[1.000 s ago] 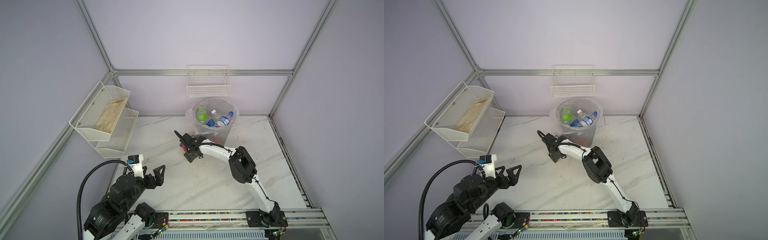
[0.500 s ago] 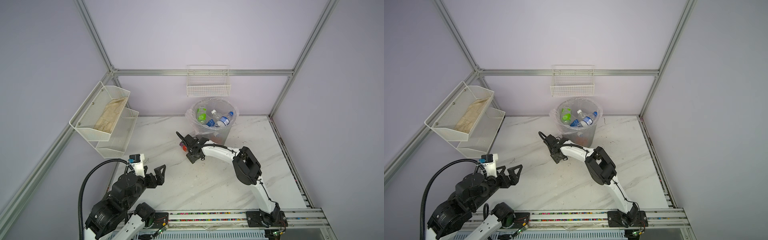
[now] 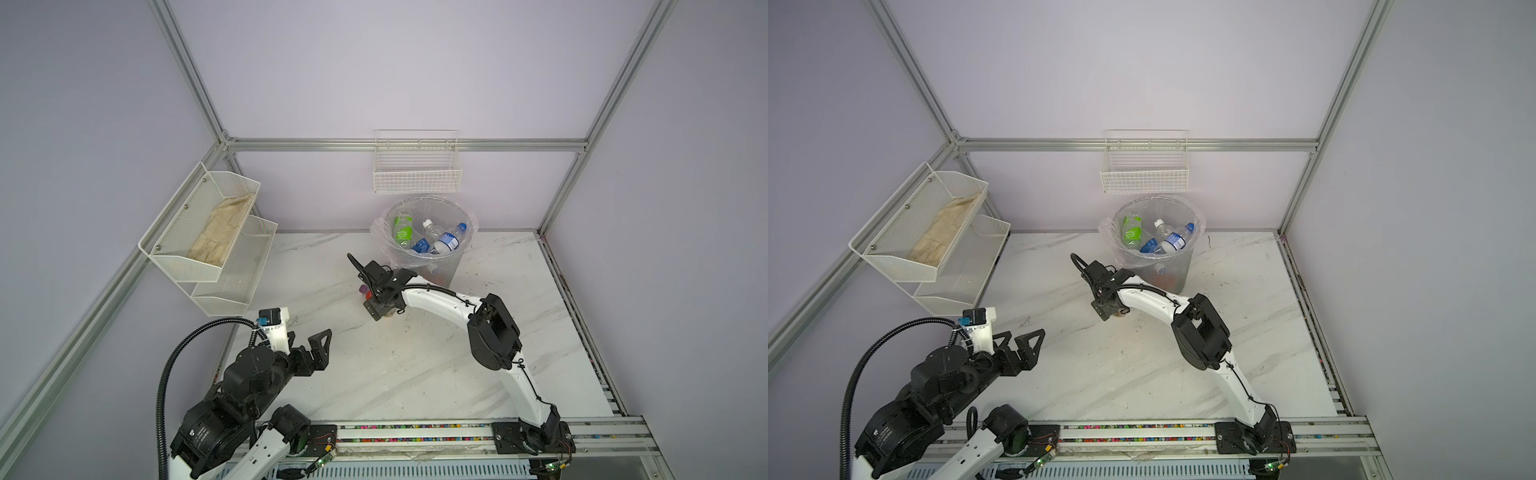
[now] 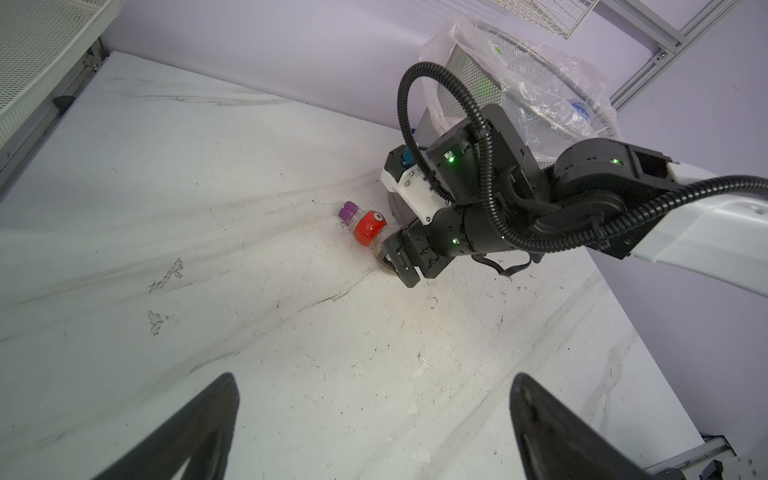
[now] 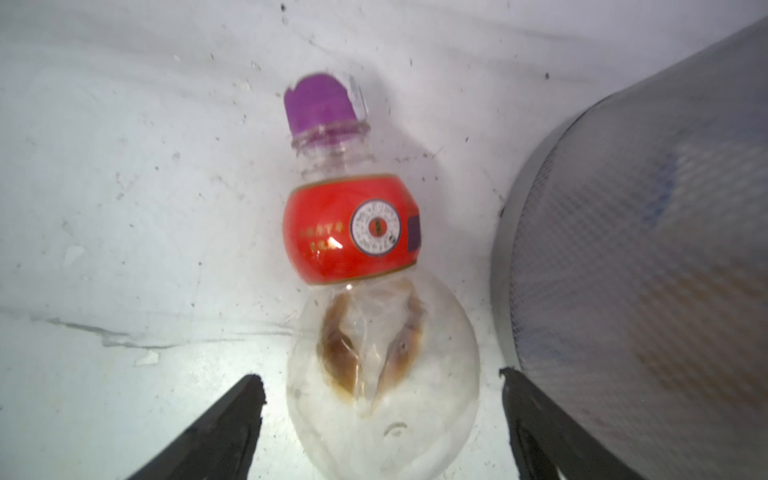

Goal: Throw the plastic bottles in the bin
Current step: 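Lower the right gripper and close it on the red-labelled purple-capped bottle, then lift the red-labelled bottle high with the right gripper beside the wastebasket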

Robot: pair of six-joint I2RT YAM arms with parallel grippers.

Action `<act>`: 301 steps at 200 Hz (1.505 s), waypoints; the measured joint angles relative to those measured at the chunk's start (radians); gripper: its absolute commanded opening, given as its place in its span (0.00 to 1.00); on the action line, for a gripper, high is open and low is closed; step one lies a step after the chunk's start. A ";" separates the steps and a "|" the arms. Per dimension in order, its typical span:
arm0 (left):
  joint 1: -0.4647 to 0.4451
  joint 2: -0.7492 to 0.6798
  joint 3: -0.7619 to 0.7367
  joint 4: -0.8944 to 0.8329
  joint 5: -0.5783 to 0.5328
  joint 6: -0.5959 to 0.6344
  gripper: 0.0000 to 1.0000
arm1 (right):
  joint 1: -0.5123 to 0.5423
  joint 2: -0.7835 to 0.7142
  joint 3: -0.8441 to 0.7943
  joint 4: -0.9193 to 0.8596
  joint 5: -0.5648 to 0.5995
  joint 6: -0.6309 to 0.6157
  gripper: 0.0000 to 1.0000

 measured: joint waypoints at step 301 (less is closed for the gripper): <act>0.000 -0.002 0.003 -0.001 -0.006 -0.001 1.00 | 0.179 -0.113 0.578 -0.238 0.061 0.009 0.40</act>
